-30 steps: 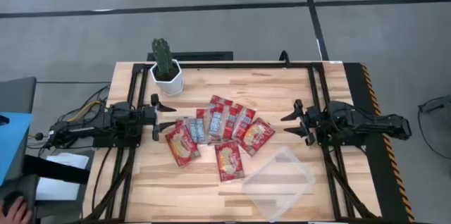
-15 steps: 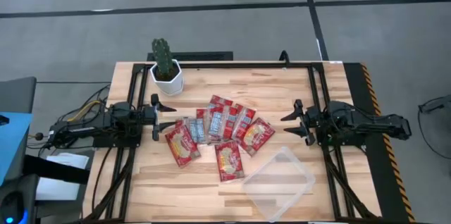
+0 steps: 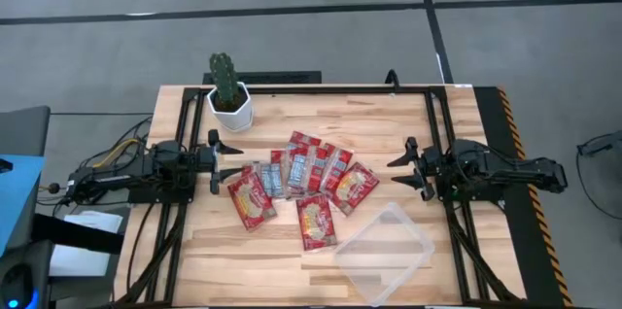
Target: Sort popcorn bags into baskets
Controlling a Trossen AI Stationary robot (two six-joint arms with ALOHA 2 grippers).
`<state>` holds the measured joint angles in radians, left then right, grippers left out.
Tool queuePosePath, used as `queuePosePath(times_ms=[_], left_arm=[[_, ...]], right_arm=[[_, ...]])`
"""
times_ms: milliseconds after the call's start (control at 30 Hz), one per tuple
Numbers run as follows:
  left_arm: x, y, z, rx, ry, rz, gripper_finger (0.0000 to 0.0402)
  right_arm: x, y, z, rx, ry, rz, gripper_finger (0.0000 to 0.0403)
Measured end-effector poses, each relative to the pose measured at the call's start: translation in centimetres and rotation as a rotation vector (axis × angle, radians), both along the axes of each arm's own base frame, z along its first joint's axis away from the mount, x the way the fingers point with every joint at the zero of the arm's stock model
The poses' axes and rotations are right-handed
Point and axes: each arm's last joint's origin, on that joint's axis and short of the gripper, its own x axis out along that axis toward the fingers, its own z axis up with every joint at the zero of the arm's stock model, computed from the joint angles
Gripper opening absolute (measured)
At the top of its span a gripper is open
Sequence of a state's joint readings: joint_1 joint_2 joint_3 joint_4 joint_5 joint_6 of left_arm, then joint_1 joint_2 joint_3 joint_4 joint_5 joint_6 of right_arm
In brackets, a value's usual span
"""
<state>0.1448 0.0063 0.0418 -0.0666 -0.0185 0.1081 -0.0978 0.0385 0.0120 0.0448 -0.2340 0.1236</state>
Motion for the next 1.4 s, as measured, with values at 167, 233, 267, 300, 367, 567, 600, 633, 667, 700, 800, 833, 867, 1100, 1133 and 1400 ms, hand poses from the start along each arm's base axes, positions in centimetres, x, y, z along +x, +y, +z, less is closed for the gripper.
queuePosePath(times_ms=[167, 233, 267, 300, 367, 567, 600, 633, 667, 700, 800, 833, 867, 1100, 1133, 1400], left_arm=[[0.0, 0.0, 0.0, 0.000, 0.000, 0.000, 0.0236], [0.0, 0.0, 0.0, 0.000, 0.000, 0.000, 0.0236], [0.0, 0.0, 0.0, 0.000, 0.000, 0.000, 0.0236], [0.0, 0.0, 0.0, 0.000, 0.000, 0.000, 0.0236], [0.0, 0.0, 0.0, 0.000, 0.000, 0.000, 0.0236], [0.0, 0.0, 0.0, 0.000, 0.000, 0.000, 0.0236], [0.0, 0.0, 0.0, 0.000, 0.000, 0.000, 0.0236], [0.0, 0.0, 0.0, 0.000, 0.000, 0.000, 0.0236], [0.0, 0.0, 0.0, 0.000, 0.000, 0.000, 0.0236], [0.0, 0.0, 0.0, 0.000, 0.000, 0.000, 0.0236], [0.0, 0.0, 0.0, 0.000, 0.000, 0.000, 0.0236], [0.0, 0.0, 0.0, 0.000, 0.000, 0.000, 0.0236], [0.0, 0.0, 0.0, 0.000, 0.000, 0.000, 0.0236], [0.0, 0.0, 0.0, 0.000, 0.000, 0.000, 0.0236], [0.0, 0.0, 0.0, 0.000, 0.000, 0.000, 0.0236], [0.0, 0.0, 0.1, -0.086, -0.032, 0.016, 0.0236]], right_arm=[[0.0, 0.0, 0.0, 0.000, 0.000, 0.000, 0.0222], [0.0, 0.0, 0.0, 0.000, 0.000, 0.000, 0.0222], [0.0, 0.0, 0.0, 0.000, 0.000, 0.000, 0.0222], [0.0, 0.0, 0.0, 0.000, 0.000, 0.000, 0.0222], [0.0, 0.0, 0.0, 0.000, 0.000, 0.000, 0.0222], [0.0, 0.0, 0.0, 0.000, 0.000, 0.000, 0.0222], [0.0, 0.0, 0.0, 0.000, 0.000, 0.000, 0.0222], [0.0, 0.0, 0.0, 0.000, 0.000, 0.000, 0.0222], [0.0, 0.0, 0.0, 0.000, 0.000, 0.000, 0.0222], [0.0, 0.0, 0.0, 0.000, 0.000, 0.000, 0.0222], [0.0, 0.0, 0.0, 0.000, 0.000, 0.000, 0.0222], [0.0, 0.0, 0.0, 0.000, 0.000, 0.000, 0.0222], [0.0, 0.0, 0.0, 0.000, 0.000, 0.000, 0.0222], [0.0, -0.4, 0.0, 0.018, 0.000, -0.128, 0.0222], [0.0, -0.4, 0.0, 0.053, 0.002, -0.122, 0.0222], [-0.1, -0.2, 1.3, 0.635, -0.085, -0.051, 0.0222]])
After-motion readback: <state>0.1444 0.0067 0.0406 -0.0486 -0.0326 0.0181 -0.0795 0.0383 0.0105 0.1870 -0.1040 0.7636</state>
